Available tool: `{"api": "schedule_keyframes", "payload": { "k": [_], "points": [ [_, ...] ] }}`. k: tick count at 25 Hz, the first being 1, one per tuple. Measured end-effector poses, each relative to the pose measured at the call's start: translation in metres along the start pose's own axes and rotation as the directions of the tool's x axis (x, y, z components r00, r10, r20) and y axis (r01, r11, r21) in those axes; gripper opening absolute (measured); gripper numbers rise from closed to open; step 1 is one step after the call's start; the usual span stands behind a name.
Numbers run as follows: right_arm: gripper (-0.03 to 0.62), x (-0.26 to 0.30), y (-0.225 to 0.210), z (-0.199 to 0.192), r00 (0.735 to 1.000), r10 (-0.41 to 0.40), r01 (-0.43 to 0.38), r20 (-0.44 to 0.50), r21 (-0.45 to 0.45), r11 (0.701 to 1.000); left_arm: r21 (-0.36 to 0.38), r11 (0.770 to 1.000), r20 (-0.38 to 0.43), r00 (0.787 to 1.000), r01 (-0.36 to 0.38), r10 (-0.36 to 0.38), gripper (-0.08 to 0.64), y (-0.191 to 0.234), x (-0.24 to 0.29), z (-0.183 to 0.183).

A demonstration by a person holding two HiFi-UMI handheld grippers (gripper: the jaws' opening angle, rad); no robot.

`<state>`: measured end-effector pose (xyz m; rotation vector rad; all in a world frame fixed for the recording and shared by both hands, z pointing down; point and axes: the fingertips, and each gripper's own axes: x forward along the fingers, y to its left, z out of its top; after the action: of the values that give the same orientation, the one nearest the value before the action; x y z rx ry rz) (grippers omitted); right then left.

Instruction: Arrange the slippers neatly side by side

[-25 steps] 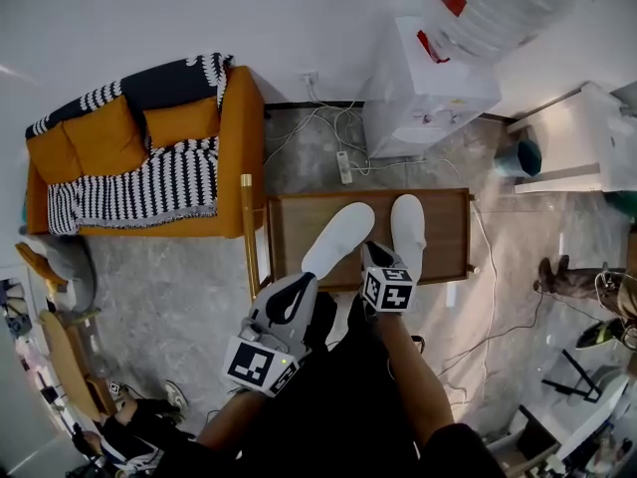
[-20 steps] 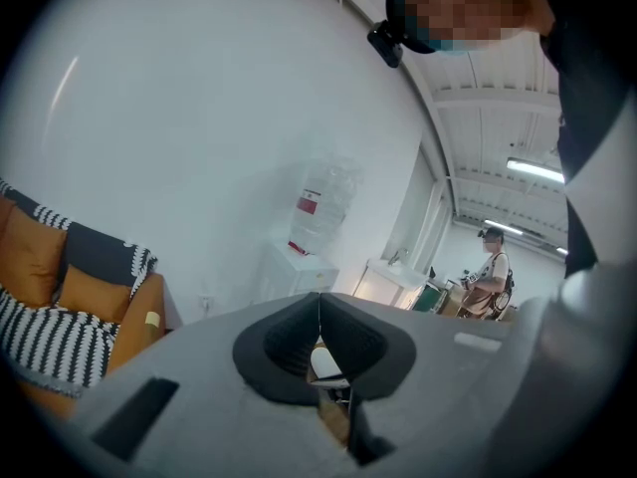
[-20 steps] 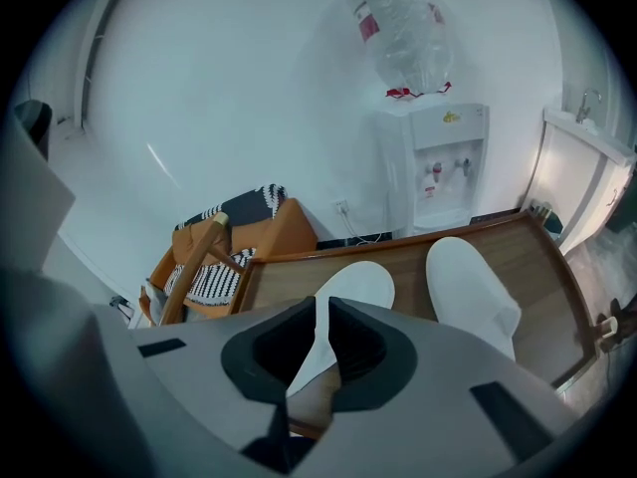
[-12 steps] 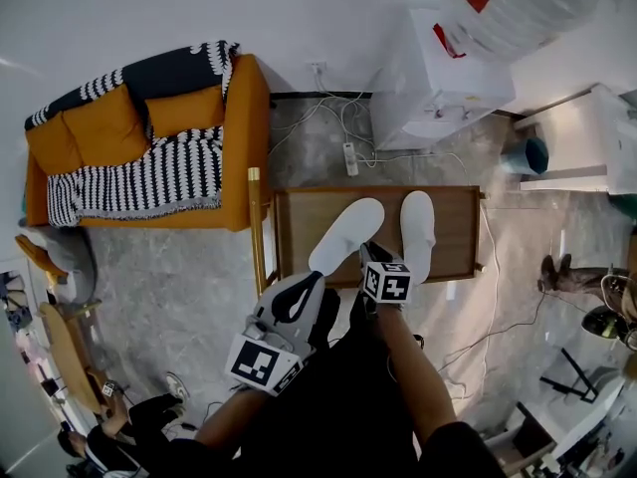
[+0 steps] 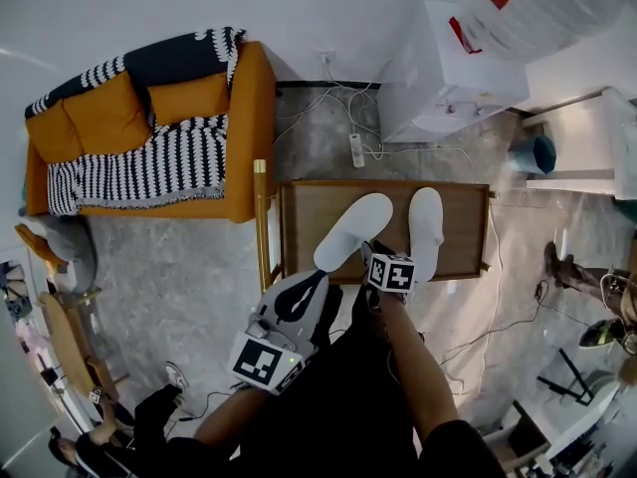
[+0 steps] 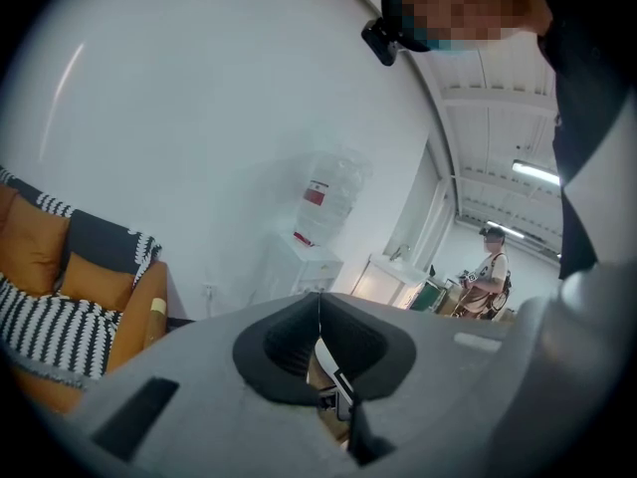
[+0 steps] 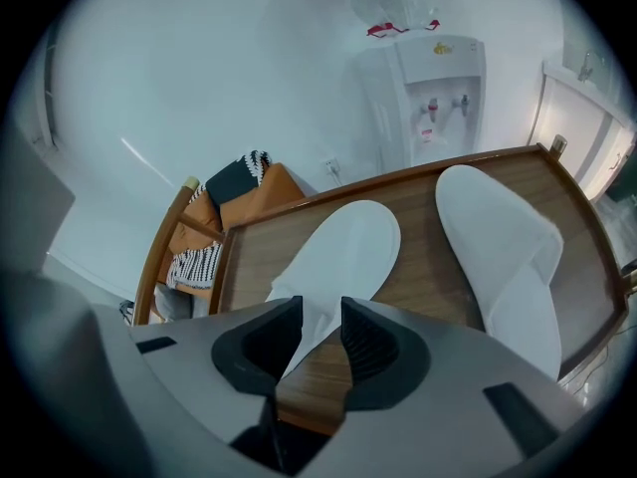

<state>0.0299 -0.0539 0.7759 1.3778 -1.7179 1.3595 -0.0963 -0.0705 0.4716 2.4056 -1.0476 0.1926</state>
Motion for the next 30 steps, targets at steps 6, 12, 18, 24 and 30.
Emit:
{"api": "schedule_keyframes", "payload": {
  "k": [6, 12, 18, 24, 30],
  "points": [
    [0.110, 0.011, -0.002, -0.008, 1.000, -0.010, 0.010, -0.029, 0.004, 1.000, -0.007, 1.000, -0.001, 1.000, -0.014, 0.013, 0.017, 0.007, -0.003, -0.002],
    [0.106, 0.019, -0.005, -0.013, 0.998, -0.022, 0.021, -0.056, -0.009, 1.000, -0.017, 1.000, -0.005, 1.000, -0.024, 0.024, 0.017, 0.012, -0.006, -0.004],
    [0.051, 0.017, -0.007, -0.012, 0.998, -0.039, 0.038, -0.053, -0.025, 0.999, -0.018, 0.999, -0.005, 1.000, -0.027, 0.027, 0.017, 0.014, -0.008, -0.005],
    [0.032, 0.011, -0.003, -0.007, 0.999, -0.031, 0.029, -0.044, -0.051, 0.998, -0.019, 0.999, -0.003, 1.000, -0.029, 0.029, 0.017, 0.013, -0.007, -0.006],
    [0.028, 0.003, -0.001, -0.004, 0.999, -0.019, 0.016, -0.044, -0.078, 0.997, -0.017, 0.999, 0.006, 0.999, -0.032, 0.032, 0.017, 0.009, -0.007, -0.004]
  ]
}}
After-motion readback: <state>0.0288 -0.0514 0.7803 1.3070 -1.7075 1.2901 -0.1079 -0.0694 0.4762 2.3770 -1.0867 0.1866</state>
